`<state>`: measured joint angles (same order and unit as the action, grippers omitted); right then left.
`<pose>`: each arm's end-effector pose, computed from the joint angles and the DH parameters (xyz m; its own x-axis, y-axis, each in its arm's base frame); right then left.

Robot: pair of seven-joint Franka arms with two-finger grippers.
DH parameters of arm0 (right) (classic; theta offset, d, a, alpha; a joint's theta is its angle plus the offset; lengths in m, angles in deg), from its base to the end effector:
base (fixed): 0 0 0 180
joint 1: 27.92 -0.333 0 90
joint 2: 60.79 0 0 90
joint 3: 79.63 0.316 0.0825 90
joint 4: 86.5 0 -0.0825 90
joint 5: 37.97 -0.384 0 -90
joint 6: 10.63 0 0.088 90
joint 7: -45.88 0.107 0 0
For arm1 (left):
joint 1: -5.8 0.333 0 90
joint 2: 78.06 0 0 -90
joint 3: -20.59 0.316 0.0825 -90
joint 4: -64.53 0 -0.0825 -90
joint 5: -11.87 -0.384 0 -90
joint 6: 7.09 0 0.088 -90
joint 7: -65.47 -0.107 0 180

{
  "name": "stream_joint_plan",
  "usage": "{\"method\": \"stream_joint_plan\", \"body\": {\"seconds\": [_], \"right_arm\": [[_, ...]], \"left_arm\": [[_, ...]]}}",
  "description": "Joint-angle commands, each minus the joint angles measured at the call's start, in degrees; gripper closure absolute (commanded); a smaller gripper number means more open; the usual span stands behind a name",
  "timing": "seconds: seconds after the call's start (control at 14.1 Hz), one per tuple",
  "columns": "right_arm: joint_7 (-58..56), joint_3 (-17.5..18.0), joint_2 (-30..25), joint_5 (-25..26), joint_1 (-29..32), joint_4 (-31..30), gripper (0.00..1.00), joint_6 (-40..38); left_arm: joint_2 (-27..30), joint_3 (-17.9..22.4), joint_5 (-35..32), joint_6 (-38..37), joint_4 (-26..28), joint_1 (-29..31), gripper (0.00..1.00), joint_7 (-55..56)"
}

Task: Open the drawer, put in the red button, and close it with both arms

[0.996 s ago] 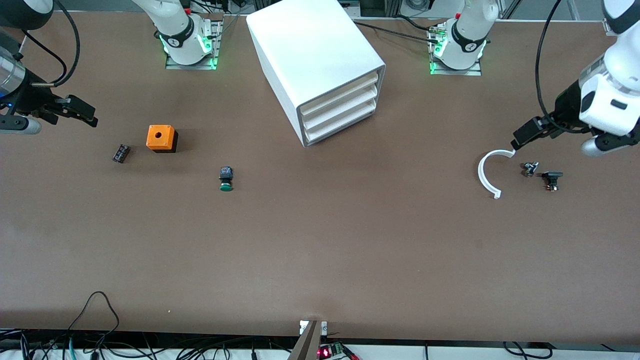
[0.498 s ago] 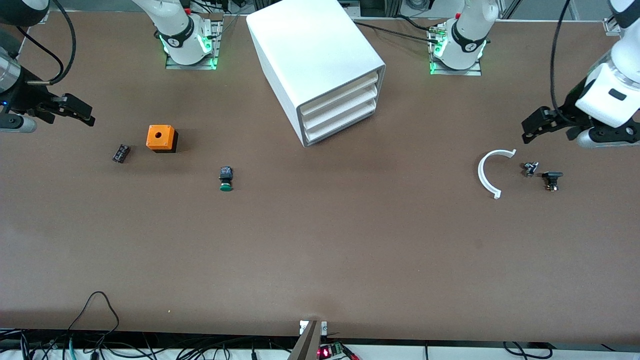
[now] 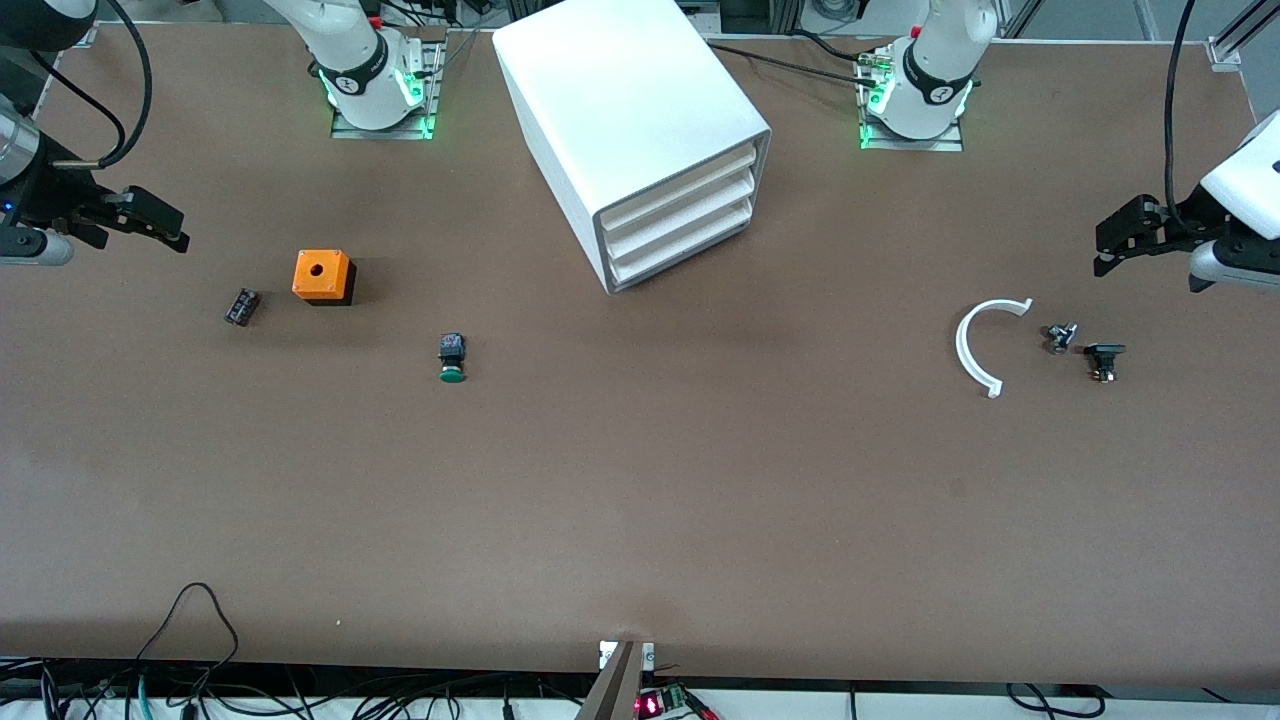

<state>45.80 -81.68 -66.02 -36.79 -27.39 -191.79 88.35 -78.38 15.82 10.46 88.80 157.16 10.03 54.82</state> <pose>0.5312 -0.0265 0.5607 0.9990 -0.0402 -0.0190 -0.0399 -0.9991 0.0170 0.5654 -0.0028 0.6089 0.9794 -0.1965 0.0459 -0.1951 -0.9802 -0.0332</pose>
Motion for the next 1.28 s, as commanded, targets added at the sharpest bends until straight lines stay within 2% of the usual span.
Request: {"method": "stream_joint_plan", "body": {"seconds": [0.0, 1.21], "right_arm": [[-0.28, -0.32, 0.31, -0.65, 0.18, 0.96, 0.0, -1.24], [-0.01, -0.06, 0.57, -0.21, 0.0, 0.96, 0.0, -1.24]], "left_arm": [[-0.11, -0.06, -0.78, -1.49, -1.13, -0.36, 0.0, -1.57], [-0.56, -0.85, -0.69, -1.58, -1.22, 0.17, 0.0, -0.96]]}}
